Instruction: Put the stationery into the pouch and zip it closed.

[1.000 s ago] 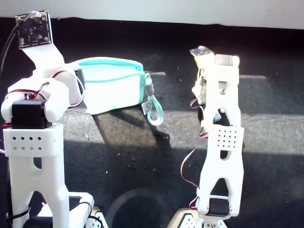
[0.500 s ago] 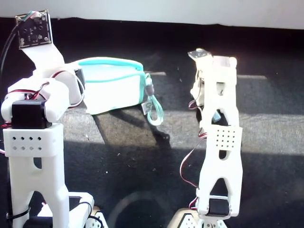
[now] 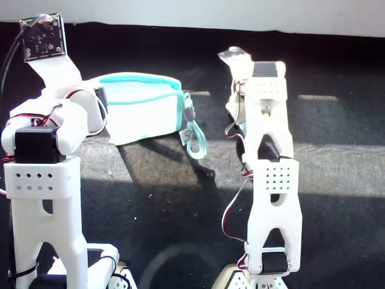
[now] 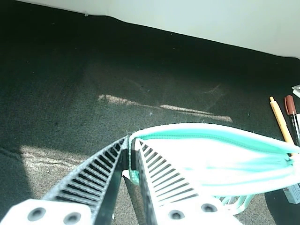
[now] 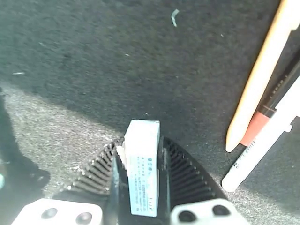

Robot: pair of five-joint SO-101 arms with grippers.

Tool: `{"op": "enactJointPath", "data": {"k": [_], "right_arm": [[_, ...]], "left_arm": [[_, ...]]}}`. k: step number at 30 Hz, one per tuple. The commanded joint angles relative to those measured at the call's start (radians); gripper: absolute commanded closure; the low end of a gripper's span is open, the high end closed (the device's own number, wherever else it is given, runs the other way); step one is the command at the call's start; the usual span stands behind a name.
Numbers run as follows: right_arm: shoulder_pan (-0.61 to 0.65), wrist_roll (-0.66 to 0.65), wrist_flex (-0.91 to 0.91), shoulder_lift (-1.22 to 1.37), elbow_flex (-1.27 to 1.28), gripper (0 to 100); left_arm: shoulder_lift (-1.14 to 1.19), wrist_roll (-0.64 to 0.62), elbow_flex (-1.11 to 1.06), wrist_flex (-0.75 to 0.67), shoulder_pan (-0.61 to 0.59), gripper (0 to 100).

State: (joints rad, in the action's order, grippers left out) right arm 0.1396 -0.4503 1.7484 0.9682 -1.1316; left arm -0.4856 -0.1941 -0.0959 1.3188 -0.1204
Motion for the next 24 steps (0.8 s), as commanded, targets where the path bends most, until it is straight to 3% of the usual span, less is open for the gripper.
{"op": "enactJointPath", "data": {"k": [1,7,10,24], "right_arm": [[0.047,0.051,0.013,-0.044,-0.019,99.4],[0.044,0.083,0.015,0.012,-0.03,99.4],[0.033,0.19,0.015,-0.035,-0.03,99.4],[0.07,0.413,-0.013,-0.591,-0.03,99.4]], "left_arm": [[0.016,-0.009,-0.008,0.015,-0.01,99],[0.016,-0.006,-0.015,0.021,-0.01,99],[0.016,-0.006,-0.016,0.023,-0.01,99],[0.021,-0.011,-0.016,0.051,-0.004,99]]}}
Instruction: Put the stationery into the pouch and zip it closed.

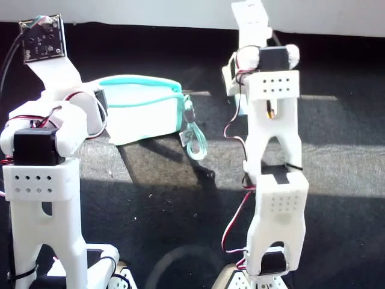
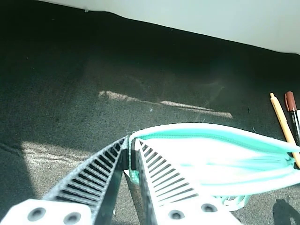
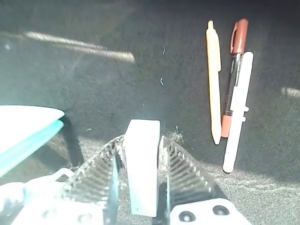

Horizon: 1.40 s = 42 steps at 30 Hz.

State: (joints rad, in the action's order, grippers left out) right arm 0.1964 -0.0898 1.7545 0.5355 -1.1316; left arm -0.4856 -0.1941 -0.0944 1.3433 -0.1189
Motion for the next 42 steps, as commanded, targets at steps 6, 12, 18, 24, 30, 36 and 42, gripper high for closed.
{"op": "enactJointPath", "data": {"k": [6,12,18,24,30,36,42], "right_arm": [[0.119,0.107,-0.127,-0.384,-0.03,99.4],[0.297,0.109,-0.277,-0.46,-0.028,99.4],[0.389,0.112,-0.308,-0.455,-0.019,99.4],[0.443,0.233,-0.314,-0.432,0.001,99.4],[0.458,0.235,-0.306,-0.358,0.024,99.4],[0.522,0.232,-0.312,-0.298,0.025,99.4],[0.493,0.232,-0.317,-0.18,0.015,99.4]], "left_arm": [[0.024,-0.011,-0.018,0.044,0.041,99],[0.022,-0.011,-0.018,0.054,0.127,99],[0.024,-0.012,-0.012,0.048,0.091,99],[0.025,-0.094,-0.007,0.046,0.097,99],[0.025,-0.097,-0.007,0.006,0.097,99],[0.025,-0.097,-0.007,-0.032,0.097,99],[0.025,-0.094,-0.007,-0.032,0.096,99]]}}
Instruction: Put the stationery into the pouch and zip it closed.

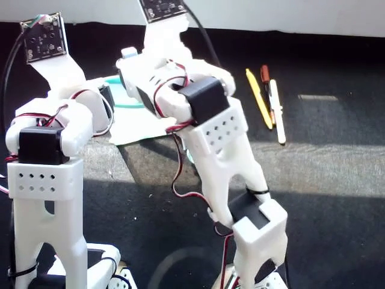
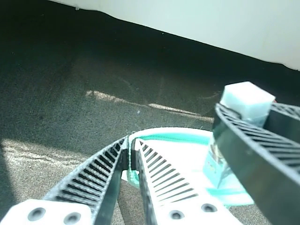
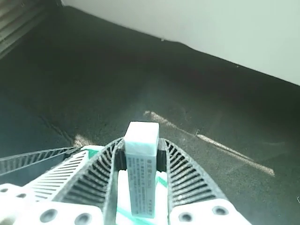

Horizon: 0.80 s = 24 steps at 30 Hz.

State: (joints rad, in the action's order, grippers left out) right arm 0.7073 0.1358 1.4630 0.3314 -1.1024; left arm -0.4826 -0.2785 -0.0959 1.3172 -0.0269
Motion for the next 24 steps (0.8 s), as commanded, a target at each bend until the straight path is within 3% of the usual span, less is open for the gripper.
{"op": "enactJointPath", "data": {"k": [1,9,20,24], "right_arm": [[-0.022,0.006,-0.041,0.044,-0.015,99.4],[-0.059,0.006,-0.084,0.117,-0.01,99.4],[-0.056,0.002,0.127,0.116,-0.015,98.8],[-0.041,-0.069,0.193,0.116,-0.015,85.9]], "left_arm": [[0.022,-0.009,-0.005,-0.006,0.001,99],[0.022,-0.008,-0.005,-0.006,-0.001,99],[0.022,-0.008,-0.005,-0.021,-0.001,99],[0.022,-0.008,-0.005,-0.028,0.002,99]]}}
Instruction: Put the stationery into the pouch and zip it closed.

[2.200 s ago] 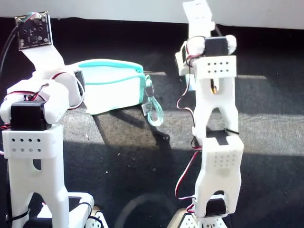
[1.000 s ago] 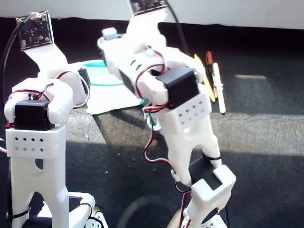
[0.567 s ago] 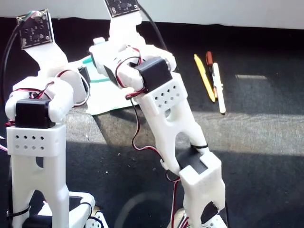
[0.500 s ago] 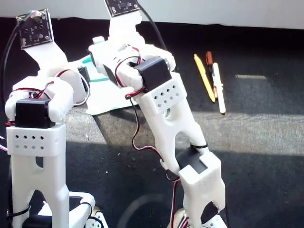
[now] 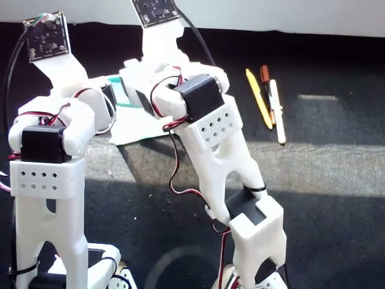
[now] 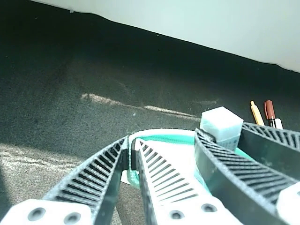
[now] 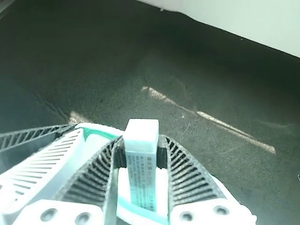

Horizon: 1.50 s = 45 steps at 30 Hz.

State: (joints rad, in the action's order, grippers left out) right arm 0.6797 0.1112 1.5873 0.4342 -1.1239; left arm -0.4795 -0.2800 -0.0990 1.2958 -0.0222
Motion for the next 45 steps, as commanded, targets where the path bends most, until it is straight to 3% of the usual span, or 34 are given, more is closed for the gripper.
{"op": "enactJointPath", "data": {"k": [1,4,15,24,26,28,29,30,36,45], "right_arm": [[-0.002,-0.058,0.087,0.013,0.007,81.8],[0.021,-0.1,0.117,0.013,0.005,74.3],[-0.025,-0.11,0.117,-0.041,-0.225,74.2],[-0.366,-0.106,0.117,-0.105,-0.429,74.5],[-0.456,-0.106,0.117,-0.11,-0.429,81.9],[-0.547,-0.106,0.11,-0.084,-0.374,97.2],[-0.591,-0.106,0.104,-0.056,-0.326,99.8],[-0.621,-0.109,0.091,-0.025,-0.28,96.4],[-0.702,-0.112,-0.053,0.206,-0.067,83.9],[-0.684,-0.112,-0.461,0.493,-0.064,82.6]], "left_arm": [[0.019,-0.006,-0.002,-0.006,-0.002,99],[0.019,-0.006,-0.002,-0.005,-0.001,99],[0.019,-0.006,-0.005,0.002,-0.004,99],[0.019,-0.005,-0.012,0.002,-0.005,99],[0.019,-0.005,-0.012,0.002,-0.005,99],[0.015,-0.003,-0.012,0.002,-0.005,99],[0.012,-0.003,-0.01,0.002,-0.005,99],[0.012,-0.003,-0.007,0.002,-0.005,99],[0.018,0.063,-0.013,0.003,-0.004,99],[0.01,0.103,-0.059,0.003,-0.005,99]]}}
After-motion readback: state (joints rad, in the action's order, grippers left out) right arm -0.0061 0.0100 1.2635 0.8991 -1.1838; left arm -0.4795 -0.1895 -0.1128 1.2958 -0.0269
